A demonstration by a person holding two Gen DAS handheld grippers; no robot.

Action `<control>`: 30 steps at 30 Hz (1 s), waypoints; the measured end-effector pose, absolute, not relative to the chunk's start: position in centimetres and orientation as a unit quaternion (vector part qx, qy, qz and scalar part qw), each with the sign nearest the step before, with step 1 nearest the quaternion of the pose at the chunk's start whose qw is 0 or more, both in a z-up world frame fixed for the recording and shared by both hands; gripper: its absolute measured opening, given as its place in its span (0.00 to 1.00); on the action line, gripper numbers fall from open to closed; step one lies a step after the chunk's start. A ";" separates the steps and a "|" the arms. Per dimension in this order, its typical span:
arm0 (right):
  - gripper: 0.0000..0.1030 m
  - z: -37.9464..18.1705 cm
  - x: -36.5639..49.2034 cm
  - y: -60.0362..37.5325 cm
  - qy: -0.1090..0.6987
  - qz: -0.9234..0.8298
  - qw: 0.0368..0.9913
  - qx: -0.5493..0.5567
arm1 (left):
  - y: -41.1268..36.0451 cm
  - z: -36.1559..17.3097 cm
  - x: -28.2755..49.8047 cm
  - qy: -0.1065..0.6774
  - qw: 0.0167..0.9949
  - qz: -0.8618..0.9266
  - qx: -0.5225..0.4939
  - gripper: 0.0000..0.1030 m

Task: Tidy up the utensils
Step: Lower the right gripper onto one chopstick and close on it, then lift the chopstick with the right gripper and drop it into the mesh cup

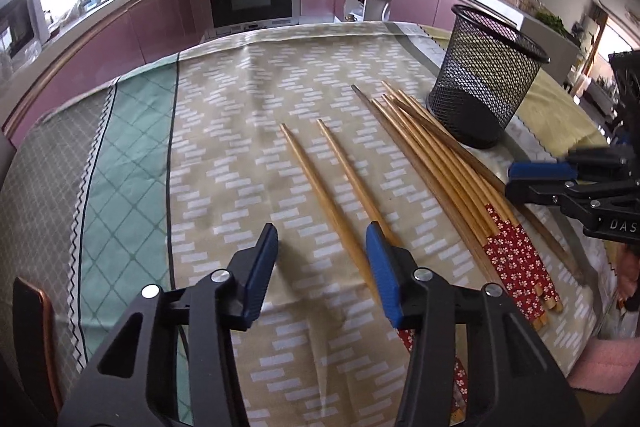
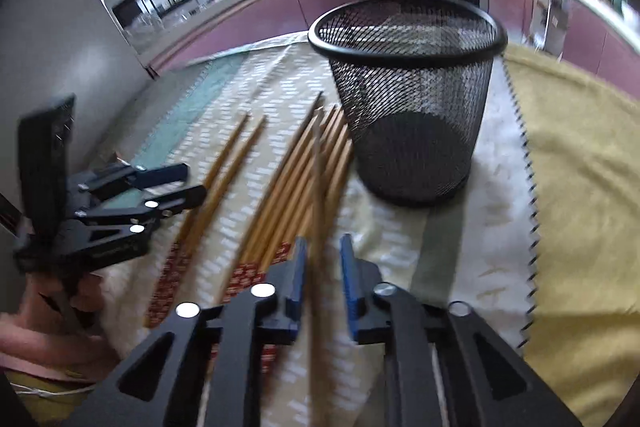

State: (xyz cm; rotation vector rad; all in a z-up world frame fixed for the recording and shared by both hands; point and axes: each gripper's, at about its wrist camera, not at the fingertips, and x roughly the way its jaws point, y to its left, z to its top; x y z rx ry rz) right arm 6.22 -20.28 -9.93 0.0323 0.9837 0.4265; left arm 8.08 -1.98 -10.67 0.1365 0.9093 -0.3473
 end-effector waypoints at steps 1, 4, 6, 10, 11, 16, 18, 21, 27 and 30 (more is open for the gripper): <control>0.23 -10.0 6.4 -20.2 0.471 0.204 0.858 0.011 | -2.1 -10.6 8.1 0.438 0.880 -0.168 0.068 0.43; 0.23 -10.1 6.6 -19.9 0.472 0.212 0.856 0.001 | -2.6 -10.8 8.6 0.440 0.878 -0.169 0.083 0.39; 0.19 -10.1 6.9 -20.0 0.473 0.218 0.853 0.001 | -2.8 -10.7 8.9 0.439 0.878 -0.169 0.089 0.32; 0.07 -10.2 7.1 -20.4 0.475 0.227 0.850 0.012 | -3.1 -10.6 9.6 0.440 0.876 -0.175 0.090 0.15; 0.06 -10.1 7.0 -20.6 0.475 0.230 0.849 0.017 | -3.2 -10.6 9.6 0.440 0.876 -0.175 0.090 0.14; 0.06 -9.3 6.0 -21.6 0.459 0.250 0.852 0.034 | -3.1 -10.6 9.7 0.443 0.878 -0.167 0.075 0.09; 0.06 -8.6 5.5 -21.8 0.448 0.258 0.855 0.037 | -3.0 -10.5 9.6 0.446 0.878 -0.160 0.070 0.08; 0.06 -6.9 4.8 -22.2 0.423 0.269 0.864 0.043 | -2.8 -10.3 9.3 0.447 0.878 -0.157 0.064 0.08; 0.06 -2.9 4.1 -24.1 0.361 0.281 0.887 0.068 | -1.2 -8.3 8.1 0.432 0.884 -0.177 0.033 0.08; 0.06 -1.1 4.0 -25.4 0.332 0.282 0.897 0.082 | -0.4 -6.1 7.5 0.408 0.890 -0.204 0.009 0.08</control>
